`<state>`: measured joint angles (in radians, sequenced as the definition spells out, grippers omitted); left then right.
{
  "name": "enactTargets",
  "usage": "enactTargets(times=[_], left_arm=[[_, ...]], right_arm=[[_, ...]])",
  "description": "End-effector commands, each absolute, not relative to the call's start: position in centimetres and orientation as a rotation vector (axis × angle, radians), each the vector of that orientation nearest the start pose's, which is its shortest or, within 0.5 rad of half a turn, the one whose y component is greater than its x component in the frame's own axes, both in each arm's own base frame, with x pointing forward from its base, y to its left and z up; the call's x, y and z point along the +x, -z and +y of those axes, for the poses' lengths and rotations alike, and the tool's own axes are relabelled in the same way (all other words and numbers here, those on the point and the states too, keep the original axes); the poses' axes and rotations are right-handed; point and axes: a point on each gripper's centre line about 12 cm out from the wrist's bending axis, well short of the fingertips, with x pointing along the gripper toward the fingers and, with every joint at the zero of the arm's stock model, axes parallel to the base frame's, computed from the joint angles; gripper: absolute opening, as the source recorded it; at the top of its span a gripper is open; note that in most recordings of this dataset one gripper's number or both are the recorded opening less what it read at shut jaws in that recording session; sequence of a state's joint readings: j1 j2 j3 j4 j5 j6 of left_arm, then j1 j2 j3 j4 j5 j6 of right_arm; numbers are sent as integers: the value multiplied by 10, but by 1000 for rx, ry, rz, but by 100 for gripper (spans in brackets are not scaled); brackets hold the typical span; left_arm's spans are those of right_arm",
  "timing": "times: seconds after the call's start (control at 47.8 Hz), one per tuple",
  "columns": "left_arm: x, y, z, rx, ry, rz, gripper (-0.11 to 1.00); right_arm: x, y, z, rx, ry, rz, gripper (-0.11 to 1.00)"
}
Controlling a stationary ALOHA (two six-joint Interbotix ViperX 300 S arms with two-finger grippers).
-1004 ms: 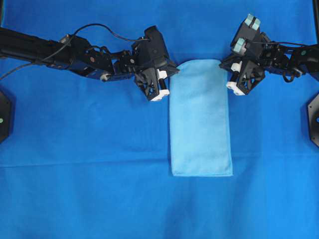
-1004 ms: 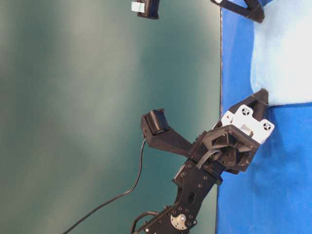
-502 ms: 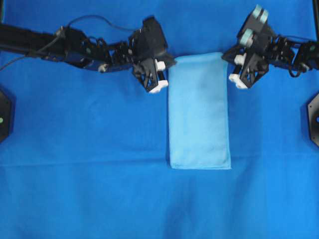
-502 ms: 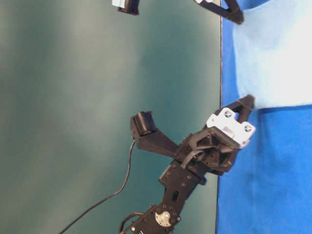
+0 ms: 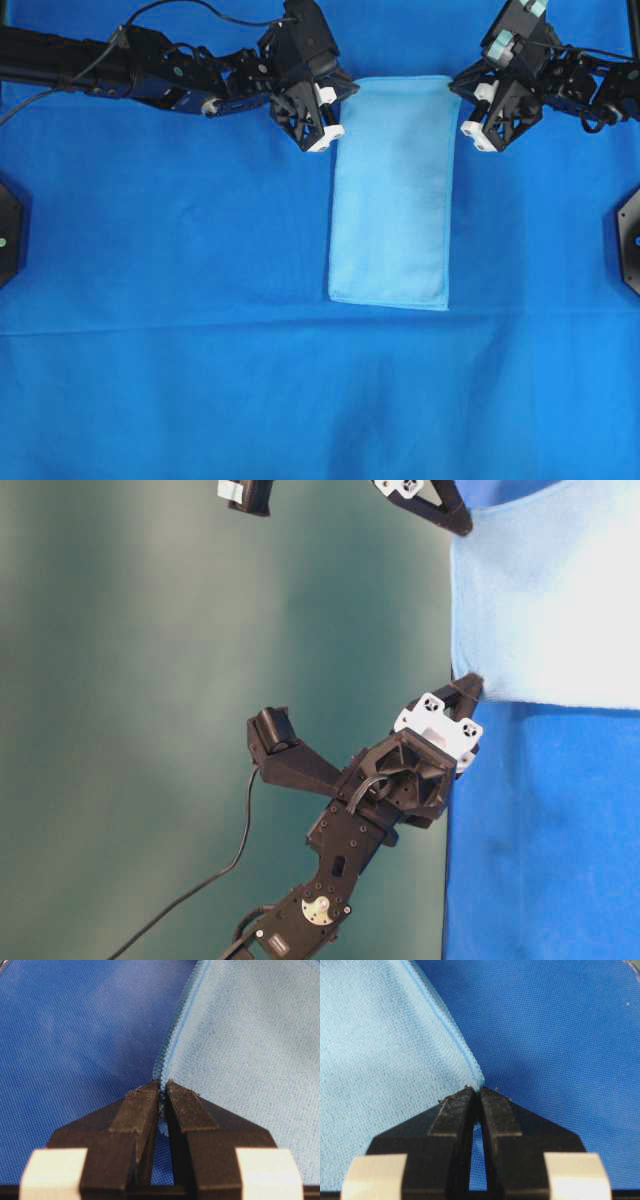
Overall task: Fold a vertical towel.
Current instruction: 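Lift the top edge with both grippers, pulling it slightly upward, then carry the top edge down over the towel toward its bottom edge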
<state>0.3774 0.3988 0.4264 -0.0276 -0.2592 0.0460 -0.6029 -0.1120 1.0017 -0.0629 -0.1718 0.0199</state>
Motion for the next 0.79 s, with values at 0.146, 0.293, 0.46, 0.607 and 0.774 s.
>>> enactTargets(times=[0.146, 0.293, 0.46, 0.607, 0.774], left_arm=[[445, -144, 166, -69, -349, 505, 4], [443, -166, 155, -60, -327, 499, 4], [438, -190, 141, -48, -303, 471, 4], [434, -197, 123, -44, -268, 468, 4], [428, -192, 92, -36, -207, 491, 4]], right_arm=[[257, -149, -178, 153, 562, 646, 5], [255, -168, -175, 146, 563, 634, 5], [249, -192, -163, 127, 546, 596, 5], [247, -204, -145, 115, 503, 579, 5], [247, -208, -110, 107, 405, 585, 5]])
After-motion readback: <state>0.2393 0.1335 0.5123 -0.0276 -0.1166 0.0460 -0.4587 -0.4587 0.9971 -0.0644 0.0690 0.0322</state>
